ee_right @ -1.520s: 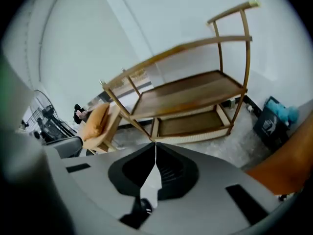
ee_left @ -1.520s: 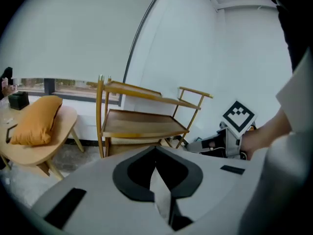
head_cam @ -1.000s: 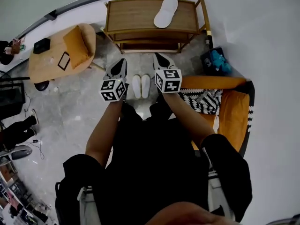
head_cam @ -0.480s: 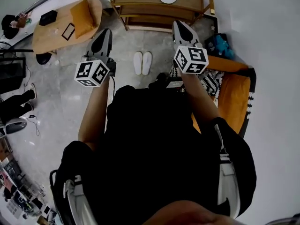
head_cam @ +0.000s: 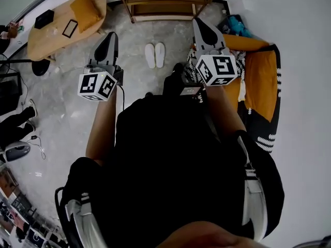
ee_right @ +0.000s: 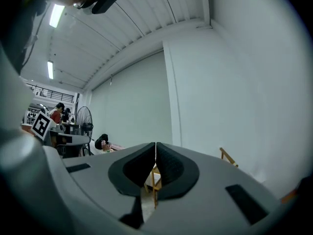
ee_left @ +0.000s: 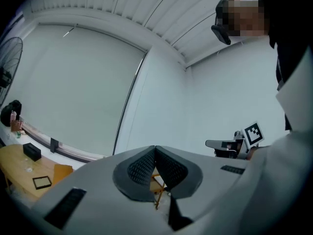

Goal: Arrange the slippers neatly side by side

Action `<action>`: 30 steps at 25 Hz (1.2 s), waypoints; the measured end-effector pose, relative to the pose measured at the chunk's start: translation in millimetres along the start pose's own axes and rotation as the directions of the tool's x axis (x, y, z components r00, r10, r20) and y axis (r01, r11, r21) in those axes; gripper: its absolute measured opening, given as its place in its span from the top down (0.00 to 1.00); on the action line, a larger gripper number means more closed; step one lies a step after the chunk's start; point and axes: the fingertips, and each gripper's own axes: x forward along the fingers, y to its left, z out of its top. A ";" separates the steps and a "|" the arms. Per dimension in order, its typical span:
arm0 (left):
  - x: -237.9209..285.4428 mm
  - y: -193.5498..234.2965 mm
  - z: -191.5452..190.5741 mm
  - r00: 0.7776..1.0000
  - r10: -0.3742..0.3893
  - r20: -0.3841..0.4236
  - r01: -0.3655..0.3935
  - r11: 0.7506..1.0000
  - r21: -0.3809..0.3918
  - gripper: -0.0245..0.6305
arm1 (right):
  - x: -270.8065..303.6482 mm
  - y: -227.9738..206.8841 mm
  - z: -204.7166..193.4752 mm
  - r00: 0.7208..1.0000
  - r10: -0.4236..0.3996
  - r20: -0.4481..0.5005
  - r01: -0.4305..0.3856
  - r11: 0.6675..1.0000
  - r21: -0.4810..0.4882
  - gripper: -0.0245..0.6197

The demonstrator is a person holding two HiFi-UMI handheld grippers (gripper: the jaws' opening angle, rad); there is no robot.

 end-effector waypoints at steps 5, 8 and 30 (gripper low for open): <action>-75.1 2.9 -7.5 1.000 -0.002 0.001 0.002 1.000 -0.006 0.94 | -48.2 60.7 -22.5 0.999 0.022 -0.030 -0.021 0.999 0.024 0.91; -107.1 -0.2 -15.5 1.000 -0.003 -0.002 0.003 0.999 -0.053 0.94 | -72.0 82.7 -22.9 0.999 0.040 -0.031 -0.039 0.999 0.030 0.91; -204.2 -206.3 -36.1 0.997 -0.077 -0.007 0.077 0.997 -0.012 0.94 | -296.1 49.1 -22.9 0.998 0.042 0.041 -0.045 0.995 0.090 0.91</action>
